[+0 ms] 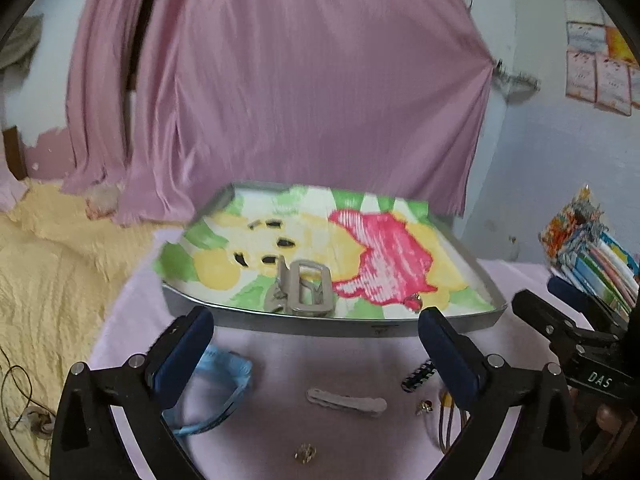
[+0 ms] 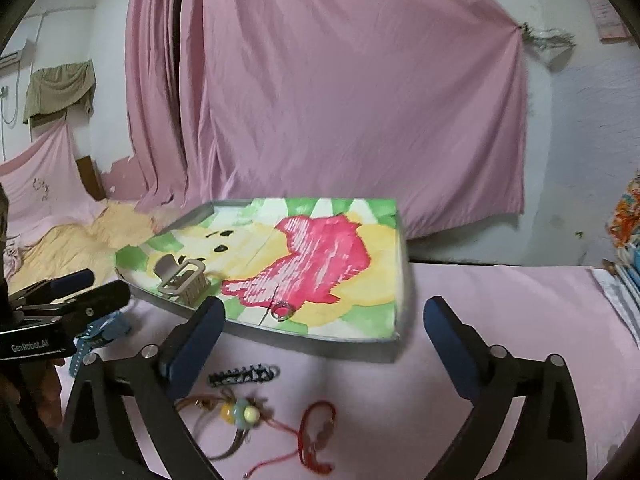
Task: Organize jewelry
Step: 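Carry the clip and ring over the silver tray and open both tools to drop them, then move the left tool to the blue smartwatch while the right tool reaches the bronze bangle, then close the left tool on the blue smartwatch while the right tool grips the bangle, then lift the watch and bangle into the tray and open both tools, then withdraw both open tools from the tray back over the table, then grasp the small gold charm with the left tool while the right tool grasps the red beaded bracelet, then carry the charm and red bracelet into the tray and open both tools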
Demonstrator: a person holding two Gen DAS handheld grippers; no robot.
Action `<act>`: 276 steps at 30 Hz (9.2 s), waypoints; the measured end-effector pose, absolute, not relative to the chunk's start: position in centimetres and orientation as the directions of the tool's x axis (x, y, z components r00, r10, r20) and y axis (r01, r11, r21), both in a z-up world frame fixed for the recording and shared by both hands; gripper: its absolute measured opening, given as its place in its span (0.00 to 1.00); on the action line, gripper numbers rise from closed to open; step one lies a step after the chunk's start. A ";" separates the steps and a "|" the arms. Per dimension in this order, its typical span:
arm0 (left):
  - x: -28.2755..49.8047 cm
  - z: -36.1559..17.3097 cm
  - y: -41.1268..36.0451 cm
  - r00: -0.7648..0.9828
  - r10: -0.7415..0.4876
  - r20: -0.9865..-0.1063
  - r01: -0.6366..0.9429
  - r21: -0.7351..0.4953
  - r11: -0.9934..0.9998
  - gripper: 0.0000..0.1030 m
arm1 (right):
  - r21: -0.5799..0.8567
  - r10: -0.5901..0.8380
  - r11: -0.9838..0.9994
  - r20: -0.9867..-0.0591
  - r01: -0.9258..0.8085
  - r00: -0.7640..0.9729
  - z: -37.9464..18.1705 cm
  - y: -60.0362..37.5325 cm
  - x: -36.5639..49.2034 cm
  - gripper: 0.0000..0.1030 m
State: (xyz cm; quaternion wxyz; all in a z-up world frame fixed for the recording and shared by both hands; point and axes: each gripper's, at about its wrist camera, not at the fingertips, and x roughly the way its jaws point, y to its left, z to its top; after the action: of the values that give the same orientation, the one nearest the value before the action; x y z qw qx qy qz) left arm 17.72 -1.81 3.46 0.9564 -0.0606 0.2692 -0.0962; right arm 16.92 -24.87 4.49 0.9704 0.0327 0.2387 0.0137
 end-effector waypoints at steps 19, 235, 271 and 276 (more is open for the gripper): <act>8.4 1.8 0.7 0.930 -0.037 -0.365 0.023 -0.042 0.999 1.00 | 0.017 0.027 1.000 -0.300 -0.023 0.954 3.2 -21.2 8.0 0.98; 14.7 -1.9 -1.6 0.674 -0.179 -0.717 0.116 -0.136 0.984 0.67 | 0.007 0.093 0.991 -0.751 -0.132 0.653 -1.5 -23.1 15.3 0.90; 14.3 0.1 -3.0 0.714 -0.327 -0.619 0.248 -0.213 0.945 0.12 | 0.066 0.177 0.982 -0.662 -0.178 0.728 0.2 -23.7 14.3 0.03; 14.5 0.2 -3.2 0.714 -0.328 -0.618 0.250 -0.213 0.945 0.12 | 0.064 0.174 0.982 -0.652 -0.176 0.738 0.6 -23.9 14.3 0.03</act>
State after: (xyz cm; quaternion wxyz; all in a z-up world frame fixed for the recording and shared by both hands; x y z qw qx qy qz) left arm 14.55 -3.20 0.21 0.9241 -0.0571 0.3440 -0.1564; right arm 14.31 -23.94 0.62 0.9323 -0.0011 0.3494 0.0938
